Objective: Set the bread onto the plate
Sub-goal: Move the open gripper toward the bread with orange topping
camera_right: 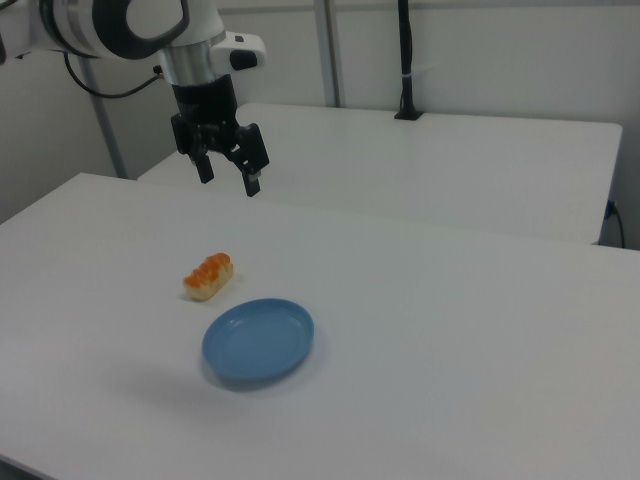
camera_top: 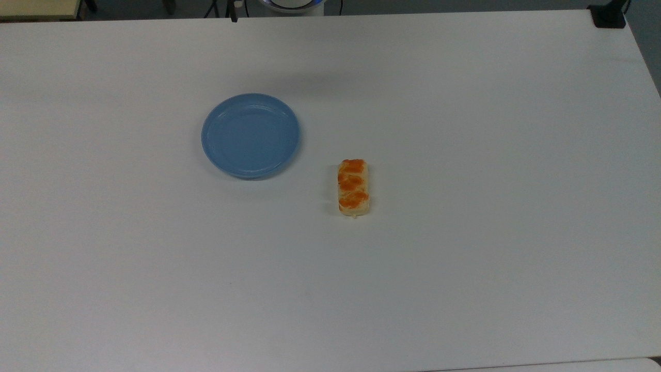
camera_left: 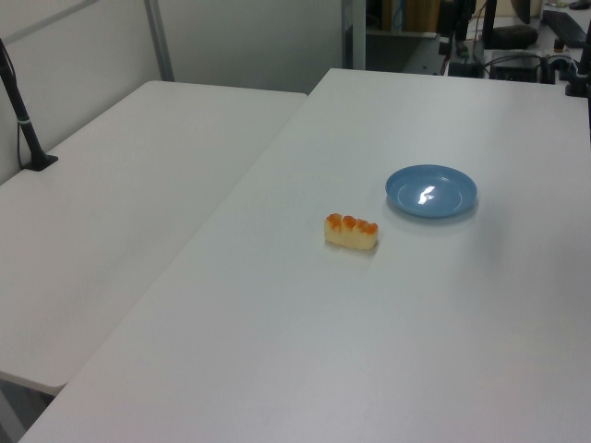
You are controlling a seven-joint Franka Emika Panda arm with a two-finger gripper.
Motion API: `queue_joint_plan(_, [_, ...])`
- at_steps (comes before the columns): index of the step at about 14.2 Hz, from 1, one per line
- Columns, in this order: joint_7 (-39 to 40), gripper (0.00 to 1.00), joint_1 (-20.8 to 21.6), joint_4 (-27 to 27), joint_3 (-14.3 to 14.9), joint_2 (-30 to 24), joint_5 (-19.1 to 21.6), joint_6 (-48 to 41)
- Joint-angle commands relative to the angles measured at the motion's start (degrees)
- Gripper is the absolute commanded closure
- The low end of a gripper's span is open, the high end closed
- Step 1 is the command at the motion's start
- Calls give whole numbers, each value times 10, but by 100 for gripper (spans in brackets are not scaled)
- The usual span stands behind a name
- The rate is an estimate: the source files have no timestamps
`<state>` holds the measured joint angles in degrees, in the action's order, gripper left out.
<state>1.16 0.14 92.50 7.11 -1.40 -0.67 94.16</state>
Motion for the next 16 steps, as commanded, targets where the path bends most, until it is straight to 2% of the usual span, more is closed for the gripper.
queue_joint_plan(1, [16, 0, 3, 8, 4, -9, 10, -4])
queue_joint_plan(16, [9, 0, 5, 8, -1, -7, 10, -2])
